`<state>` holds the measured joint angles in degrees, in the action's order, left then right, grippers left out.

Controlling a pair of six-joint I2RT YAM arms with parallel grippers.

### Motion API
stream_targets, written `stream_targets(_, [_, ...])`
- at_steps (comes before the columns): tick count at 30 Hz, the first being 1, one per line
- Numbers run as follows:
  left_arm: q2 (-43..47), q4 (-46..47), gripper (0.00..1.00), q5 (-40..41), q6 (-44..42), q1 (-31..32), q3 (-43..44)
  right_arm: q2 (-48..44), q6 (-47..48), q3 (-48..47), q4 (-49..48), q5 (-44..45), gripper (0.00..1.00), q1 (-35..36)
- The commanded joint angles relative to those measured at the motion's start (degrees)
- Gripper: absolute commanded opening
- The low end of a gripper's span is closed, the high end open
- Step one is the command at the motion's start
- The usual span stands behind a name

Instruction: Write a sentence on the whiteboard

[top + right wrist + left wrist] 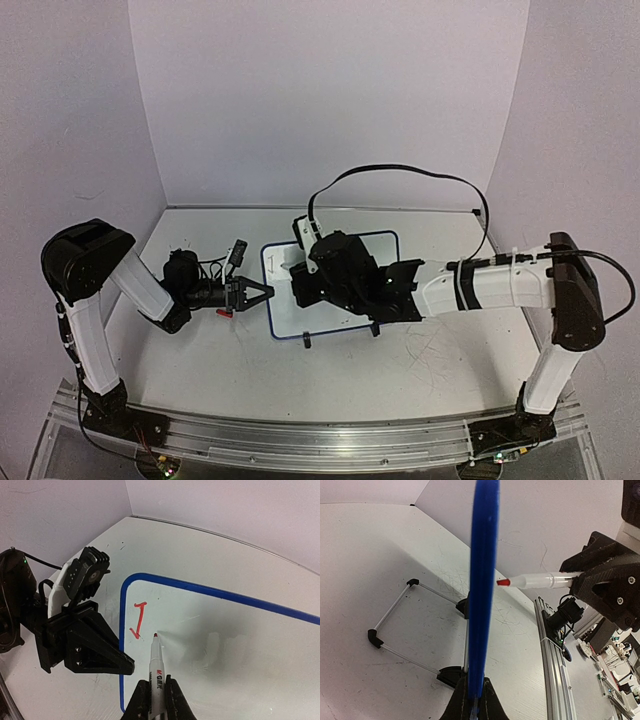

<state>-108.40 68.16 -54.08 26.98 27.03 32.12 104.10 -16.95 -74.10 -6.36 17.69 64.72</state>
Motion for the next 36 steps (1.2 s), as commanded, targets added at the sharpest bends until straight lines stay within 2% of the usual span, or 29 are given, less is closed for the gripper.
stream_targets(1, [1.29,0.85,0.0,-1.74,0.79,-0.22,-1.01,0.86,0.62,-3.17,-1.62,1.62,0.0,-0.38])
stream_targets(36, [1.35,0.83,0.0,-1.88,0.79,-0.31,-1.01,1.61,-0.54,-2.04,0.86,0.6,0.0,-0.34])
